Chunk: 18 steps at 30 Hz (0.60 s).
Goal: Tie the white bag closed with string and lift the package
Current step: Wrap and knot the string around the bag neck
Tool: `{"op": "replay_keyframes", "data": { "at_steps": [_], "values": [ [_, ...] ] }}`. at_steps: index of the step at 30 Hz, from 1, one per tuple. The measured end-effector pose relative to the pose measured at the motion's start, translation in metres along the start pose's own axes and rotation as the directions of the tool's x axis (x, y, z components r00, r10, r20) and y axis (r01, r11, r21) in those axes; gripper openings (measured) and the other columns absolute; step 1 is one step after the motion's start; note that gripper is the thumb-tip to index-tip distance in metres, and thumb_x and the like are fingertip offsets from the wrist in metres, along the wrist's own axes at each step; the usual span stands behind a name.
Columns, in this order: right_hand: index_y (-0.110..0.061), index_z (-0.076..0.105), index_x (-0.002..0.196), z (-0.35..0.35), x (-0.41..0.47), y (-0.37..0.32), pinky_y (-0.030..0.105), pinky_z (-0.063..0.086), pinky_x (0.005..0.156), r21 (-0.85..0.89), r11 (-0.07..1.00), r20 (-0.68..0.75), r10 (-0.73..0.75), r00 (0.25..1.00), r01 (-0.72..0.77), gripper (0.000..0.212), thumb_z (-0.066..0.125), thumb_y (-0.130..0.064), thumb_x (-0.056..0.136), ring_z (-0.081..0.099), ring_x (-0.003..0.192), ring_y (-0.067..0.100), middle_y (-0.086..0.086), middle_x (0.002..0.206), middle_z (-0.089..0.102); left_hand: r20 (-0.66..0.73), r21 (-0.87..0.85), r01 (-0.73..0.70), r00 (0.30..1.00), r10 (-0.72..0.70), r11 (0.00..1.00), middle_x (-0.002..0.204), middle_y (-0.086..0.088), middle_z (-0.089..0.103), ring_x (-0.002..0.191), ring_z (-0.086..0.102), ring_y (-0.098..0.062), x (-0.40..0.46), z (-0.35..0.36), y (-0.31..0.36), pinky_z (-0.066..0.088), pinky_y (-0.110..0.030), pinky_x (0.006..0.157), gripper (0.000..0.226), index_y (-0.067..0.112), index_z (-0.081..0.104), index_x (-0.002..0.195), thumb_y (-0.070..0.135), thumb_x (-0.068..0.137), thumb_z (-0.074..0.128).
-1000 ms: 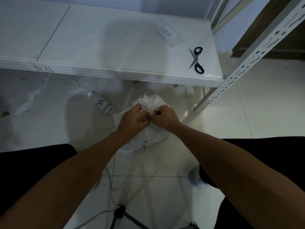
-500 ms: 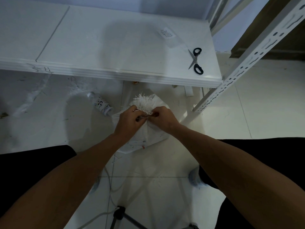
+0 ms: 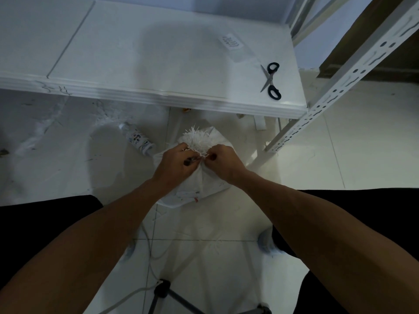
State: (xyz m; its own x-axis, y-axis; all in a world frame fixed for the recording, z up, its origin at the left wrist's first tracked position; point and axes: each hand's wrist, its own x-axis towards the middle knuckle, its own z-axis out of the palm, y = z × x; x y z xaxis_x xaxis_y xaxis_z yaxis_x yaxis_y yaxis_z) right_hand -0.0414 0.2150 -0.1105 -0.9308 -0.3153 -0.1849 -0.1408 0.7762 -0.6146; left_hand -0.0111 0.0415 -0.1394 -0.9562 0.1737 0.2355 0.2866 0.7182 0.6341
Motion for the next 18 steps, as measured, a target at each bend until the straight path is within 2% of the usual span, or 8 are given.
{"op": "replay_keyframes", "data": {
  "at_steps": [3, 5, 9, 11, 13, 16, 18],
  "values": [
    [-0.013, 0.059, 0.067, 0.000, -0.002, 0.001, 0.017, 0.030, 0.052, 0.007, 1.000, 0.022, 0.027, 0.999, -0.027, 0.013, 0.062, -0.010, 0.080, 0.051, 0.066, 0.015, 0.002, 0.070, 0.058, 0.009, -0.015, -0.013, 1.000, 0.013, 1.000, 0.079, -0.002, 0.061, 0.068, 0.054, -0.009, 0.001, -0.001, -0.001, 0.043, -0.022, 0.063, 0.005, 0.013, 0.073, 0.084, 0.018, 0.081, 0.073],
    [-0.012, 0.059, 0.066, -0.002, -0.002, 0.002, 0.018, 0.033, 0.053, 0.016, 0.999, 0.035, 0.044, 0.998, -0.044, 0.014, 0.062, -0.008, 0.078, 0.052, 0.064, 0.014, 0.002, 0.070, 0.060, 0.009, -0.020, -0.011, 1.000, 0.011, 1.000, 0.078, -0.003, 0.060, 0.067, 0.055, -0.013, 0.001, -0.002, -0.001, 0.048, -0.028, 0.062, 0.005, 0.013, 0.073, 0.082, 0.018, 0.080, 0.073],
    [-0.021, 0.041, 0.053, -0.009, -0.005, 0.002, 0.014, 0.027, 0.046, 0.002, 0.998, 0.024, 0.069, 0.997, -0.069, 0.036, 0.060, -0.007, 0.080, 0.039, 0.051, 0.004, -0.006, 0.055, 0.046, 0.013, -0.013, 0.002, 1.000, -0.002, 1.000, 0.078, -0.005, 0.060, 0.067, 0.056, -0.016, 0.002, -0.003, -0.002, 0.050, -0.035, 0.061, 0.008, 0.012, 0.073, 0.081, 0.020, 0.079, 0.072],
    [-0.022, 0.039, 0.054, -0.012, -0.006, 0.002, 0.015, 0.027, 0.045, 0.000, 0.998, 0.023, 0.068, 0.997, -0.069, 0.037, 0.060, -0.007, 0.080, 0.038, 0.052, 0.004, -0.007, 0.056, 0.045, 0.015, -0.010, 0.012, 1.000, -0.012, 1.000, 0.082, -0.005, 0.058, 0.070, 0.056, -0.017, 0.002, -0.003, -0.002, 0.050, -0.035, 0.062, 0.010, 0.011, 0.073, 0.082, 0.020, 0.078, 0.072],
    [-0.017, 0.046, 0.057, -0.014, -0.006, 0.003, 0.016, 0.028, 0.047, 0.004, 0.998, 0.032, 0.067, 0.997, -0.067, 0.029, 0.059, -0.006, 0.080, 0.042, 0.056, 0.010, -0.001, 0.060, 0.051, 0.009, -0.023, 0.033, 0.999, -0.033, 0.999, 0.090, -0.007, 0.054, 0.074, 0.054, -0.017, 0.001, -0.003, -0.003, 0.049, -0.029, 0.064, 0.011, 0.010, 0.073, 0.082, 0.020, 0.077, 0.075],
    [-0.006, 0.061, 0.071, -0.017, -0.007, 0.009, 0.025, 0.037, 0.055, 0.013, 0.997, 0.015, 0.080, 0.997, -0.080, 0.009, 0.060, -0.007, 0.079, 0.051, 0.065, 0.016, 0.008, 0.072, 0.063, 0.014, -0.049, 0.054, 0.998, -0.054, 0.997, 0.102, -0.009, 0.049, 0.079, 0.056, -0.019, 0.001, -0.003, -0.004, 0.048, -0.026, 0.068, 0.013, 0.009, 0.071, 0.081, 0.020, 0.077, 0.077],
    [-0.005, 0.063, 0.073, -0.019, -0.007, 0.013, 0.024, 0.038, 0.055, 0.021, 0.996, -0.004, 0.089, 0.996, -0.089, 0.007, 0.061, -0.008, 0.079, 0.054, 0.066, 0.016, 0.008, 0.073, 0.065, 0.021, -0.079, 0.066, 0.998, -0.064, 0.995, 0.104, -0.009, 0.050, 0.081, 0.058, -0.019, 0.002, -0.004, -0.004, 0.049, -0.025, 0.072, 0.015, 0.008, 0.071, 0.082, 0.020, 0.077, 0.077]
  ]
}}
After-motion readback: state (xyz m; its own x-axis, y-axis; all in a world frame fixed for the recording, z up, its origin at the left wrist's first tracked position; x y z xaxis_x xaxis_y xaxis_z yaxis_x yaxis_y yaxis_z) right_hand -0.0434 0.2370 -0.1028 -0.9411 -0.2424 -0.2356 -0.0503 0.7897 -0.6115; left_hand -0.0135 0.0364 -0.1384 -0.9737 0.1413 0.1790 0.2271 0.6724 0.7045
